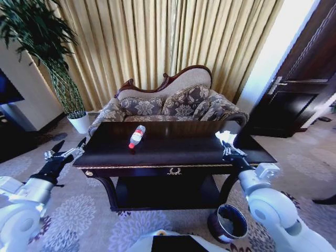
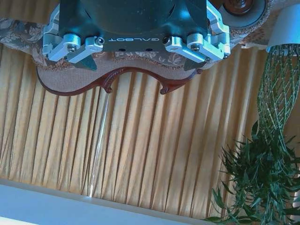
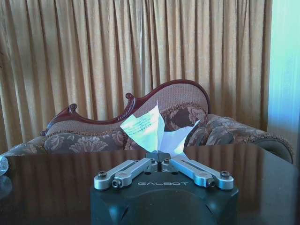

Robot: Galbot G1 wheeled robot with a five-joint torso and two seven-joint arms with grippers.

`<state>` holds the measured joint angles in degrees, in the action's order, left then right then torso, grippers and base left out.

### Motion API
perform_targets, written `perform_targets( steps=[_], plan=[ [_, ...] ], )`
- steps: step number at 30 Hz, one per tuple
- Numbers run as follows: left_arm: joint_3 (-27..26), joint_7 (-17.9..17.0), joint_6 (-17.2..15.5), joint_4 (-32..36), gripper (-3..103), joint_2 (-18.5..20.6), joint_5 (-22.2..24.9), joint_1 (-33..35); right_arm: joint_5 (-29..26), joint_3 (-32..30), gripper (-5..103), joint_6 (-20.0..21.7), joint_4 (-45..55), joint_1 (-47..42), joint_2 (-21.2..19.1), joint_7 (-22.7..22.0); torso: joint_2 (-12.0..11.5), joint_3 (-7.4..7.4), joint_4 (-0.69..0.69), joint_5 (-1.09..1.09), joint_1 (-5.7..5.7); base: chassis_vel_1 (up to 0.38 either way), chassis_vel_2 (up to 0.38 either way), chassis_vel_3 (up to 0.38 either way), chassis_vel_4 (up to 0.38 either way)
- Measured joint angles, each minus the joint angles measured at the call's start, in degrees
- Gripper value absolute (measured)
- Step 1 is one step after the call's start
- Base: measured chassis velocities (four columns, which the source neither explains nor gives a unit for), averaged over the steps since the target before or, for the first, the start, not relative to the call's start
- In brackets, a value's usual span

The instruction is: Move to the front of the table and place the trash on the table into the trash bin.

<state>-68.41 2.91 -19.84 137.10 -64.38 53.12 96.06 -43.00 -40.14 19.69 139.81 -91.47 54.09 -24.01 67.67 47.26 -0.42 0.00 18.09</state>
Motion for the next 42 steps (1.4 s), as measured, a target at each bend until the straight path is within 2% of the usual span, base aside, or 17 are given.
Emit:
perform_targets(
  steps=[8,13,14,17,25,30,33,38,39,41,42],
  plan=[
    [0.0,0.3,0.0,0.2,100,0.2,-2.3,0.0,0.4,0.2,0,0.1,0.2,-0.4,0.6,0.0,0.0,0.0,-0.01,0.0,0.01,0.073,-0.069,-0.067,0.078],
    [0.0,1.4,0.9,-0.1,100,0.3,-6.0,0.0,0.7,0.3,0,0.1,0.3,-0.3,0.8,0.0,0.0,0.0,0.0,0.0,0.0,0.214,-0.188,-0.191,0.189],
    [0.0,2.2,1.7,-0.5,100,0.3,-8.2,0.0,0.9,0.5,0,0.1,0.3,-0.3,0.8,0.0,0.0,-0.01,0.0,0.0,-0.01,0.232,-0.21,-0.221,0.2],
    [0.0,2.8,2.3,-0.8,100,0.1,-9.3,0.1,1.3,0.8,0,0.1,0.3,-0.2,0.9,0.0,0.0,-0.01,-0.01,0.0,-0.02,0.221,-0.234,-0.215,0.194],
    [0.1,2.9,2.4,-1.1,100,-0.6,-9.4,0.5,2.4,1.8,0,0.0,0.3,-0.2,1.1,0.1,0.0,-0.02,0.0,0.0,-0.04,0.163,-0.167,-0.151,0.138],
    [0.3,3.1,2.4,-1.1,100,-1.1,-9.4,0.5,5.1,2.6,0,0.0,-1.8,-0.7,1.9,1.6,0.0,-0.01,-0.01,0.0,-0.03,0.005,-0.014,-0.007,0.005],
    [0.3,3.2,2.4,-1.1,100,-1.8,-9.3,0.6,10.2,3.8,0,0.1,-9.1,-1.1,3.4,3.5,0.0,0.02,0.0,0.0,0.04,0.0,0.0,0.0,0.0],
    [0.2,3.2,2.4,-0.7,100,-2.4,-9.2,0.7,11.2,5.2,0,0.4,-17.5,-0.4,5.1,5.0,0.0,0.01,-0.01,0.01,0.03,0.0,0.0,0.0,0.0],
    [0.0,3.3,2.4,-0.5,100,-2.6,-9.1,0.7,11.7,6.0,0,0.3,-22.4,0.9,5.8,6.1,0.0,0.0,-0.01,0.01,0.0,0.0,0.0,0.0,0.0],
    [0.0,3.2,2.4,-0.5,100,-2.6,-9.1,0.7,11.9,6.2,0,0.2,-24.2,1.5,6.1,6.3,0.0,-0.01,-0.01,0.01,-0.01,0.0,0.0,0.0,0.0],
    [-0.1,3.2,2.4,-0.4,100,-2.7,-9.0,0.7,12.1,6.8,0,-0.1,-28.7,3.0,6.6,6.7,0.0,-0.01,0.0,0.01,-0.02,0.0,0.0,0.0,0.0]
  ],
)
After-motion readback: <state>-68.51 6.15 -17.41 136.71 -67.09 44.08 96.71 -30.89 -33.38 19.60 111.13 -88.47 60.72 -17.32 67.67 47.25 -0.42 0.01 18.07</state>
